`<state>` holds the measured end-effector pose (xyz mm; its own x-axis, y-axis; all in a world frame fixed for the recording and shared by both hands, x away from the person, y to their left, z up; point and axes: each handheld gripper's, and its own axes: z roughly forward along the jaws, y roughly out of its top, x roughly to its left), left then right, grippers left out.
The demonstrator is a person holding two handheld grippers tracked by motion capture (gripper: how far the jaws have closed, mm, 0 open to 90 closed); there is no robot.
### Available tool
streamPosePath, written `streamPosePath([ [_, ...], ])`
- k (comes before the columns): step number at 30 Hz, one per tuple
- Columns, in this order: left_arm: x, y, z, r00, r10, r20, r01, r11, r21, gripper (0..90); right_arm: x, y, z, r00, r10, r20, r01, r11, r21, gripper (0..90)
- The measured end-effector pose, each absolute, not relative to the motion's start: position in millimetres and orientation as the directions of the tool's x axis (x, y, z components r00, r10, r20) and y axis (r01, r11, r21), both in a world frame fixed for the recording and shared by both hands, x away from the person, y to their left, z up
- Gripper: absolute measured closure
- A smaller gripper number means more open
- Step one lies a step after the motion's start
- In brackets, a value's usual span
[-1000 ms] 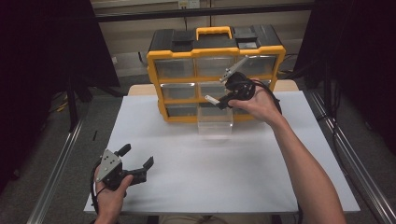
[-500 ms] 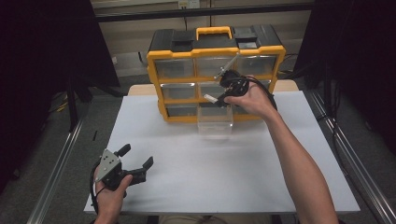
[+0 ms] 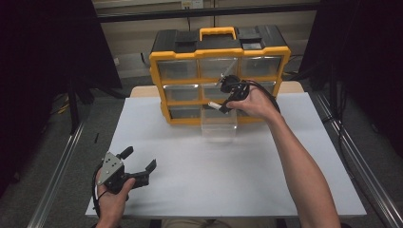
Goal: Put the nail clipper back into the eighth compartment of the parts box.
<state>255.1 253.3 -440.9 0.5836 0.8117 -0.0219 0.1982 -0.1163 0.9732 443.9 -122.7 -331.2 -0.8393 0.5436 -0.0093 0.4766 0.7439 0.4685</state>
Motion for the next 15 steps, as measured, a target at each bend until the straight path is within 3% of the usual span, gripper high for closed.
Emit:
streamPosePath([
  [15, 255, 255, -441, 0.585, 0.811, -0.013, 0.195, -0.126, 0.973, 4.7, 444, -117, -347, -0.845, 0.535, 0.009, 0.494, 0.773, 0.398, 77.6],
])
